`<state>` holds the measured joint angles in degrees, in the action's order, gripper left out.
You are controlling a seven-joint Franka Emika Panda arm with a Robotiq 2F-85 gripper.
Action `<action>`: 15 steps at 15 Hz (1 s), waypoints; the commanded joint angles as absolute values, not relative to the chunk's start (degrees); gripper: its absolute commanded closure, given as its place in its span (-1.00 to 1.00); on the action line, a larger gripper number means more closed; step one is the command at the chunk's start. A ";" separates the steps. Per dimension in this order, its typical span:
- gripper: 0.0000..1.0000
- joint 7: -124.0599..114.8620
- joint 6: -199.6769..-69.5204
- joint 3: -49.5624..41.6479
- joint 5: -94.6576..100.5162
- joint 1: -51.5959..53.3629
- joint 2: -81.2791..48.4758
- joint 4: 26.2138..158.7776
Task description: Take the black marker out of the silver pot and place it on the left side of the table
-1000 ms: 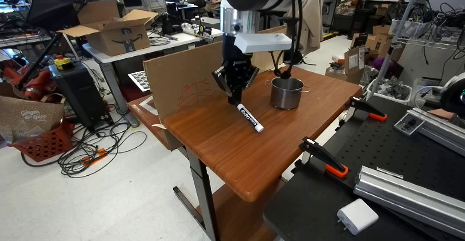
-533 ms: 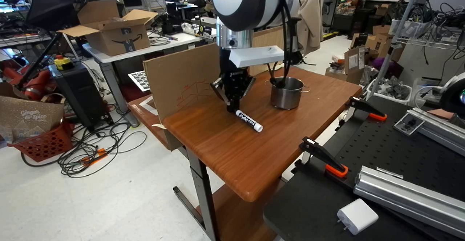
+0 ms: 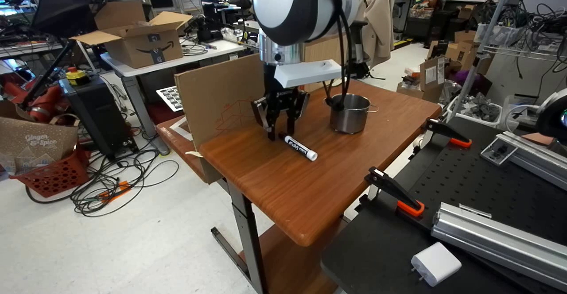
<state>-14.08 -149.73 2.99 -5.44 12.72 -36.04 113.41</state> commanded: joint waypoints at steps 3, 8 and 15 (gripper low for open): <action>-0.99 -15.93 -148.66 1.99 -3.88 13.85 -35.92 112.50; -1.00 -15.15 -150.18 3.28 -4.75 13.39 -29.97 117.16; -1.00 -14.80 -149.38 5.07 -5.19 12.53 -22.35 122.01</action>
